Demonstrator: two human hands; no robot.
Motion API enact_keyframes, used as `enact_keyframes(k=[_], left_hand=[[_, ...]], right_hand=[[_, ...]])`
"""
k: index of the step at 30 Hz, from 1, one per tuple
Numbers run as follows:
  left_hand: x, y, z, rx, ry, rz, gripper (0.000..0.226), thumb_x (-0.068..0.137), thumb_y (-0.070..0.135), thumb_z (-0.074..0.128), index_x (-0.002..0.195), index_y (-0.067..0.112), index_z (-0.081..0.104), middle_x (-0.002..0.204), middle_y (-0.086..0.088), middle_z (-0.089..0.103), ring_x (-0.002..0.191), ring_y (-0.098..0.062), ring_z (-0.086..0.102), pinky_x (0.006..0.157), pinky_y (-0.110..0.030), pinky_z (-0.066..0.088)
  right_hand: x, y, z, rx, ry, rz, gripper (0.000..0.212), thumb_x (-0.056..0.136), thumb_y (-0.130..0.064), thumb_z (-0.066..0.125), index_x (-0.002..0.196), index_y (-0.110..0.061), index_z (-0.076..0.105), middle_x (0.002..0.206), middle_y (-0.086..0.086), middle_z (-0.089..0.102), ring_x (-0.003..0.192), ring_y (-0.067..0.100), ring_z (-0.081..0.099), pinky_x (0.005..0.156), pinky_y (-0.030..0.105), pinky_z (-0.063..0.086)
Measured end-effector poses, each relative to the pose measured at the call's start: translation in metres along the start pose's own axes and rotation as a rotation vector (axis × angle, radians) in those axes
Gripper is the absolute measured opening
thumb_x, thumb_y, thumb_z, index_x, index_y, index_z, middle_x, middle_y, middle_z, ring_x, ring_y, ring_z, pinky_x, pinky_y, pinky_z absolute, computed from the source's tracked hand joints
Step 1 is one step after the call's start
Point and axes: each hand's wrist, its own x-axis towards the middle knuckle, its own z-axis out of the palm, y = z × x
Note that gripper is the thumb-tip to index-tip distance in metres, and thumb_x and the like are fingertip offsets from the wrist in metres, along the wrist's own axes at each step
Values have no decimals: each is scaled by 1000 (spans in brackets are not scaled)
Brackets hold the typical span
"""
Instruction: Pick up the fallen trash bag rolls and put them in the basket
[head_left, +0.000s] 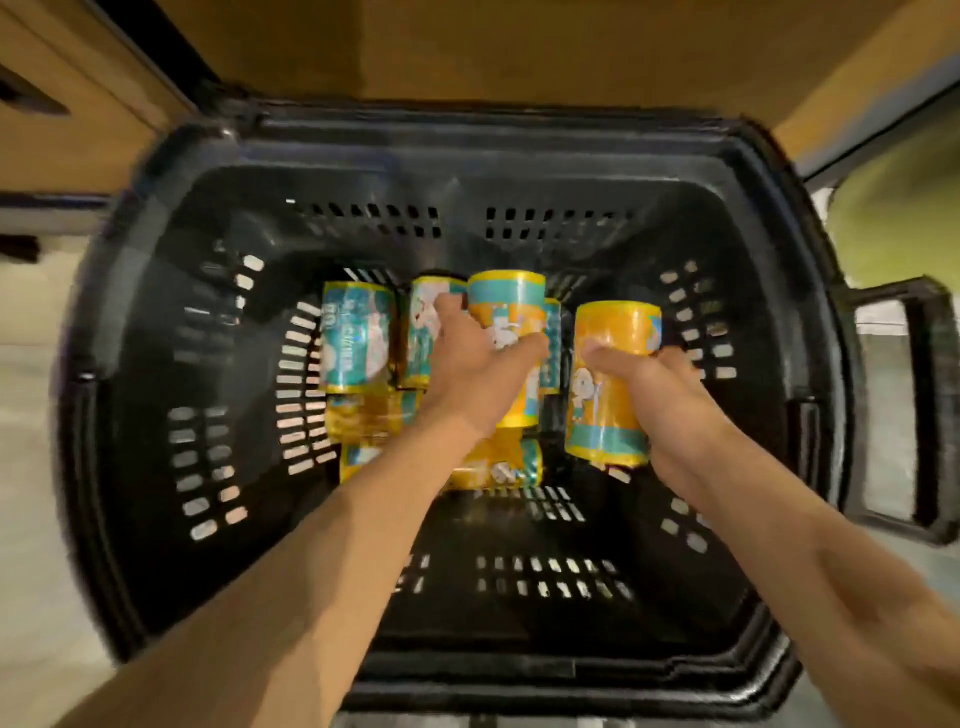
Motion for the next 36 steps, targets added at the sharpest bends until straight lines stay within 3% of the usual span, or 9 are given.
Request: enact_keyframes(k=[5, 9, 13, 19, 21, 23, 29, 33, 36], left_hand=[[52, -28, 35, 285, 112, 66, 54, 79, 32, 74, 113, 17, 34, 110, -7, 58, 99, -27, 56, 76, -29, 37], [76, -38, 56, 470, 143, 24, 79, 81, 28, 76, 140, 9, 26, 135, -16, 43, 124, -38, 46, 100, -45, 40], [82, -48, 61, 709, 144, 11, 86, 87, 38, 71, 146, 11, 16, 151, -19, 31, 129, -41, 45, 97, -48, 42], [78, -43, 51, 1069, 222, 185, 90, 84, 41, 72, 148, 8, 17, 142, -17, 42, 128, -38, 45, 98, -46, 40], [79, -43, 43, 1171, 277, 311, 88, 82, 49, 71, 146, 11, 23, 147, -17, 37, 134, -37, 36, 105, -46, 34], [80, -43, 34, 1189, 272, 369, 83, 84, 50, 68, 145, 14, 24, 148, -17, 36, 135, -37, 34, 106, -45, 32], [73, -51, 10, 1170, 246, 438, 54, 91, 51, 57, 130, 18, 40, 132, -13, 50, 120, -33, 46, 96, -43, 37], [59, -47, -6, 1122, 112, 470, 39, 93, 43, 53, 123, 20, 44, 121, -8, 53, 114, -30, 49, 91, -42, 39], [44, -33, -22, 1132, -35, 464, 31, 95, 39, 48, 120, 21, 47, 115, -5, 53, 110, -28, 52, 92, -42, 38]], right_hand=[[69, 21, 18, -229, 167, -44, 95, 39, -59, 79, 120, -17, 50, 117, 9, 67, 107, 33, 67, 92, 54, 56], [97, 33, 32, -432, 266, -46, 66, 73, -48, 84, 122, -13, 58, 120, 12, 68, 112, 33, 65, 93, 39, 53], [113, 41, 41, -488, 375, -77, 65, 85, -48, 75, 131, -9, 48, 135, 17, 59, 127, 36, 54, 95, 40, 46], [117, 46, 48, -559, 476, -87, 49, 96, -30, 65, 134, -17, 38, 130, 15, 58, 124, 37, 55, 83, 42, 44], [114, 49, 49, -601, 504, -97, 51, 97, -30, 63, 137, -18, 34, 132, 14, 57, 124, 36, 55, 82, 42, 43], [107, 53, 51, -680, 539, -116, 56, 97, -29, 62, 141, -20, 30, 138, 14, 51, 127, 36, 52, 92, 47, 45], [84, 60, 43, -800, 501, -362, 42, 94, -20, 63, 132, -18, 44, 135, 13, 49, 123, 33, 52, 92, 45, 45], [70, 47, 33, -729, 377, -342, 34, 94, -21, 62, 126, -22, 51, 130, 5, 54, 122, 26, 52, 90, 37, 39], [55, 27, 30, -820, 285, -395, 23, 95, -27, 60, 118, -24, 59, 113, 4, 61, 106, 27, 60, 88, 39, 47]])
